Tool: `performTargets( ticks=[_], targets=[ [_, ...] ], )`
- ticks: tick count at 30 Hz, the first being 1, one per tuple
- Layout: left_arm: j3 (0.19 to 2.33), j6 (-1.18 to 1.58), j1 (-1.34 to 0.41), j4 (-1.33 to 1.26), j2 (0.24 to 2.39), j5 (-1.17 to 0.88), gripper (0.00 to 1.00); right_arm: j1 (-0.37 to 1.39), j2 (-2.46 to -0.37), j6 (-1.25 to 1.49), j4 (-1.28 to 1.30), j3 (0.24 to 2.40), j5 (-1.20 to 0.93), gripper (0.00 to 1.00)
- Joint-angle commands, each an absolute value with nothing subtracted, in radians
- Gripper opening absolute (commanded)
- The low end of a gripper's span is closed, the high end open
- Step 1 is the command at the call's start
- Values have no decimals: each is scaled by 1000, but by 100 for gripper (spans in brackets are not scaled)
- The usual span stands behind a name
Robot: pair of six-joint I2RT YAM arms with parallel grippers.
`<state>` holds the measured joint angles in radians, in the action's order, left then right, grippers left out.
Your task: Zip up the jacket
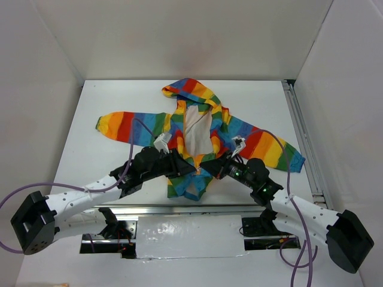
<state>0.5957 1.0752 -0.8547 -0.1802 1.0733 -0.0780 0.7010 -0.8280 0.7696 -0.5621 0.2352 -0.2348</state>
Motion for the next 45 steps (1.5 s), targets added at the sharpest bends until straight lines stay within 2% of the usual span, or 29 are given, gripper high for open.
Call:
performTargets(
  ticks=[1,5,10,12,19,21,26,29,32,35,38,39,45],
  targets=[
    [603,1057,-841,-285,1080,-155,39,718,-814,793,-649,222,-206,0],
    [600,1039,-830,-311,1094,-201,27,721,-831,810,-670,216,-192,0],
    [612,1028,-827,-310,1112,-232,23,729,-825,821,-687,210,-161,0],
    [623,1029,-825,-284,1117,-233,25,729,-810,821,-684,206,-153,0],
    [678,1026,-819,-181,1146,-215,45,732,-747,808,-634,198,-133,0],
    [686,1019,-819,-178,1154,-221,48,732,-741,805,-632,196,-137,0],
    [687,1022,-810,-198,1172,-256,48,733,-747,788,-603,209,-158,0],
    [664,1019,-801,-248,1166,-282,44,735,-759,798,-614,204,-158,0],
    [669,1012,-798,-247,1169,-294,30,735,-765,801,-627,202,-158,0],
    [673,1006,-796,-253,1177,-307,22,735,-770,798,-632,207,-164,0],
    [667,988,-787,-285,1190,-336,3,736,-770,802,-632,207,-160,0],
    [663,985,-782,-294,1190,-356,0,736,-767,804,-632,204,-155,0],
    [608,925,-773,-388,1161,-422,0,738,-761,788,-626,201,-88,0]
  ],
)
